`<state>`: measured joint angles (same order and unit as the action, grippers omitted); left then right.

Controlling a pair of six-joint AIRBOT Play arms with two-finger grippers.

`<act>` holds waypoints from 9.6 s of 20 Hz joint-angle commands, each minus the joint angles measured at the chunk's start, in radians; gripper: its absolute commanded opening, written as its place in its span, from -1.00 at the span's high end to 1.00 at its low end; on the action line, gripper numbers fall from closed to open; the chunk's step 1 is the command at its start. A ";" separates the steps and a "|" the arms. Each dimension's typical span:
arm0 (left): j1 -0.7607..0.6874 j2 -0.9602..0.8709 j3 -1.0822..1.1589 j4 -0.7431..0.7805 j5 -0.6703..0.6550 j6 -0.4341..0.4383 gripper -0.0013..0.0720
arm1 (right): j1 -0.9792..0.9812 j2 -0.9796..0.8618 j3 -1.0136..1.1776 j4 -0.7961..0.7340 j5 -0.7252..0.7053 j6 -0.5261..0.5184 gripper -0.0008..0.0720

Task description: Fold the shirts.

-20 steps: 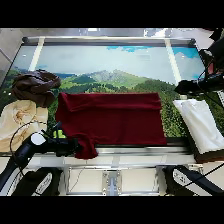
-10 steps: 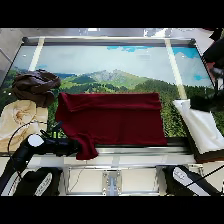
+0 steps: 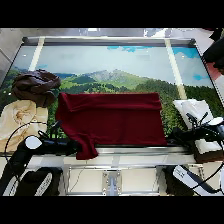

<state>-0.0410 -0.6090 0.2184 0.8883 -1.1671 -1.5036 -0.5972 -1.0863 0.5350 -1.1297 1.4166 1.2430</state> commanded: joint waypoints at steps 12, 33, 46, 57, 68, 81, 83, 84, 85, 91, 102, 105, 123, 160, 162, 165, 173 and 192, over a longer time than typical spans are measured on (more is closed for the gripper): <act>0.001 0.003 0.001 0.000 0.027 0.000 0.92 | 0.037 -0.001 -0.060 -0.010 -0.161 0.002 0.03; 0.001 0.059 0.143 -0.037 -0.094 0.000 0.92 | 0.036 0.024 0.165 0.151 0.111 -0.127 0.95; 0.051 -0.441 0.669 0.190 0.358 0.106 0.93 | 0.263 -0.093 0.459 0.095 -0.223 0.092 0.96; 0.037 -0.903 0.982 0.349 0.375 0.148 0.93 | 0.414 -0.486 0.777 0.085 -0.476 0.184 0.96; 0.031 -0.953 0.982 0.409 0.382 0.119 -0.55 | 0.423 -0.652 0.843 0.071 -0.546 0.237 0.77; -0.045 -0.693 0.983 0.082 0.383 0.396 -0.95 | 0.306 -0.658 1.264 -0.137 0.128 0.126 -0.26; -0.123 -0.693 0.983 0.088 0.393 0.450 -0.95 | 0.247 -0.668 1.239 -0.080 0.136 0.093 -0.26; -0.166 -0.698 0.983 0.101 0.412 0.449 -0.95 | 0.216 -0.679 1.230 -0.029 0.133 0.076 -0.26; -0.211 -0.706 0.983 0.110 0.443 0.449 -0.95 | 0.182 -0.699 1.227 0.044 0.132 0.060 -0.26; -0.354 -0.813 0.984 0.113 0.554 0.377 -0.95 | 0.114 -0.865 1.227 0.286 0.098 -0.034 -0.55; -0.402 -0.859 0.984 0.113 0.554 0.374 -0.95 | 0.272 -1.036 1.227 0.284 0.089 -0.076 -0.53; -0.402 -0.865 0.984 0.114 0.554 0.374 -0.95 | 0.314 -1.034 1.227 0.297 0.154 -0.077 -0.16; -0.587 -1.138 0.986 -0.077 0.573 0.382 0.92 | 0.477 -0.614 1.395 0.463 0.298 0.112 0.95; 0.195 -0.167 0.817 0.488 0.023 0.268 0.92 | 0.695 -0.897 1.361 0.149 0.049 0.274 -0.70; 0.194 -0.167 0.794 0.488 0.052 0.232 0.92 | 0.679 -0.947 1.342 0.299 0.021 0.237 -0.70; 0.193 -0.167 0.779 0.488 0.085 0.224 0.92 | 0.701 -1.035 1.343 0.435 -0.048 0.229 -0.70; 0.193 -0.167 0.779 0.488 0.086 0.224 0.92 | 0.885 -1.133 1.345 0.578 -0.117 0.174 -0.70; 0.193 -0.167 0.779 0.495 0.081 0.224 0.92 | 0.409 -0.671 1.539 0.247 0.254 0.248 0.95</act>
<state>0.1524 -0.7769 0.9981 1.3834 -1.0851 -1.2793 -0.0299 -1.8660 2.0712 -0.7841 1.6131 1.4761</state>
